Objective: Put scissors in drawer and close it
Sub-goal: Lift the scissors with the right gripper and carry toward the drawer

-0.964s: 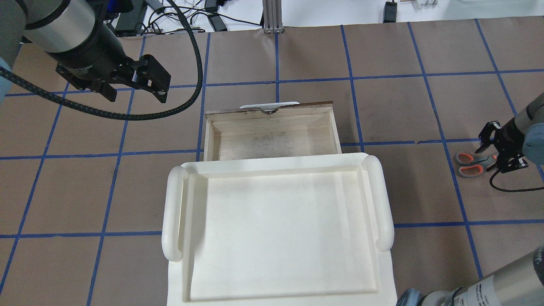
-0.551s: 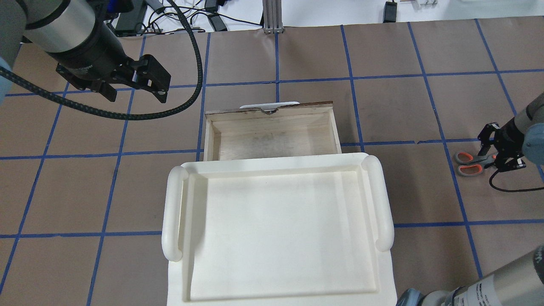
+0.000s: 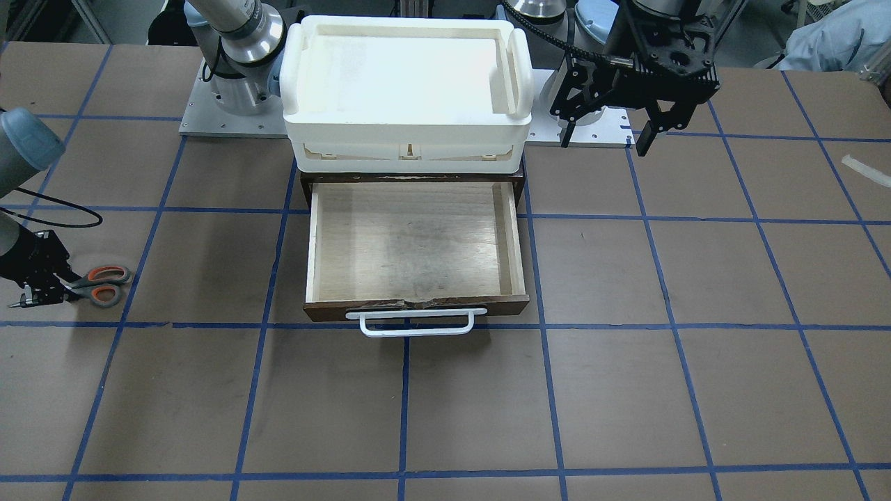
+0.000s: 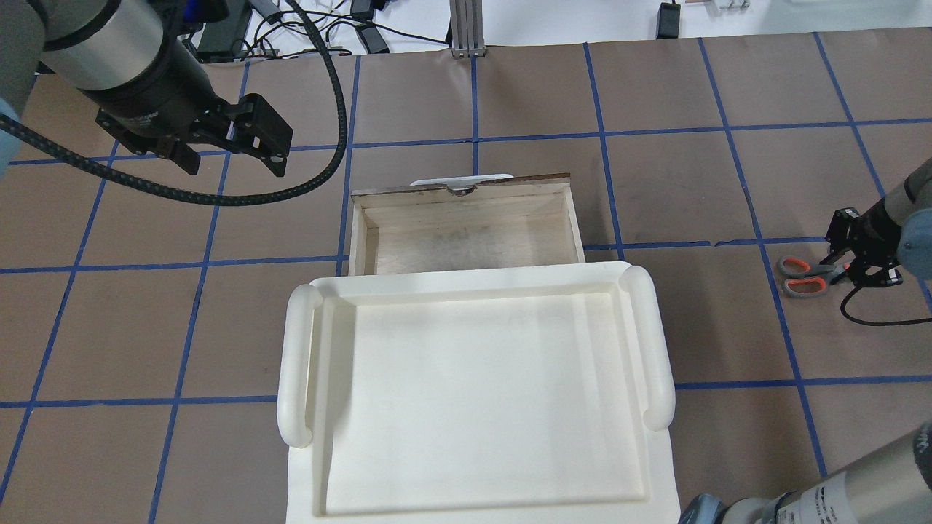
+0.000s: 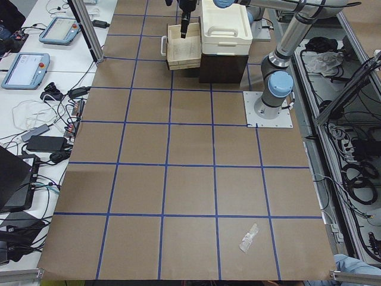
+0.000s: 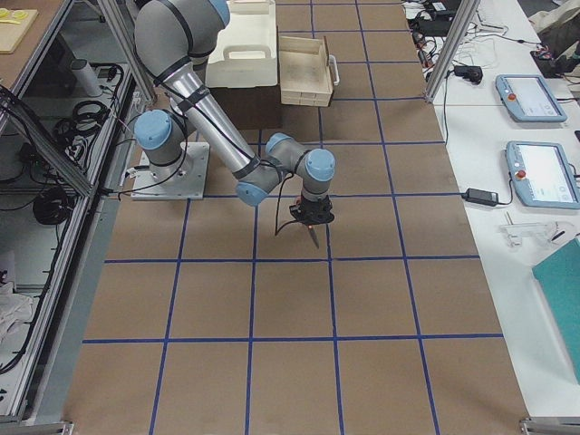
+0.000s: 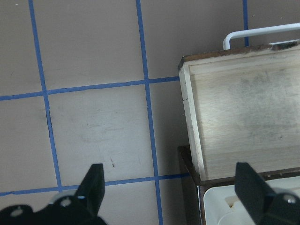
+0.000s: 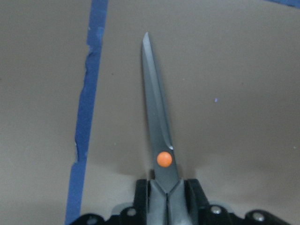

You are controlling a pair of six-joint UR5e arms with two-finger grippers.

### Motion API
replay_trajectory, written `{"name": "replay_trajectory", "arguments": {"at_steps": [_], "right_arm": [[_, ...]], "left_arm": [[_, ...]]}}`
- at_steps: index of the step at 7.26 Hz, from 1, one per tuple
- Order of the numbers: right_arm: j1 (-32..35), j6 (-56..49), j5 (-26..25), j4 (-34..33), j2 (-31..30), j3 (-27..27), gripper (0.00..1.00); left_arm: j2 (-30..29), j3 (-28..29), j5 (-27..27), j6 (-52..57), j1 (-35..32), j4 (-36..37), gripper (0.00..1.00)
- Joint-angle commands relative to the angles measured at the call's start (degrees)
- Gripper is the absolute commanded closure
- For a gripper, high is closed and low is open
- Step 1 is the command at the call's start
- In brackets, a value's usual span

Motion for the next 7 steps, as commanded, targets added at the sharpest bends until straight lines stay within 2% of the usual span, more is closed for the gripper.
{"name": "replay_trajectory", "arguments": {"at_steps": [1,2,3,5,7], "right_arm": [[0.6,0.3,0.7,1.1,-4.4,-0.6,1.0],[2.0,0.4,0.7,1.6,-6.2,-0.7,1.0],[3.0,0.9,0.8,5.0,-8.4,-1.5,1.0],[7.8,3.7,5.2,18.3,-18.2,-4.9,1.0],[15.0,7.4,5.5,27.6,-24.6,-8.3,1.0]], "left_arm": [[0.0,0.0,0.0,0.0,0.0,0.0,0.0],[0.0,0.0,0.0,0.0,0.0,0.0,0.0],[0.0,0.0,0.0,0.0,0.0,0.0,0.0],[0.0,0.0,0.0,0.0,0.0,0.0,0.0],[0.0,0.0,0.0,0.0,0.0,0.0,0.0]]}}
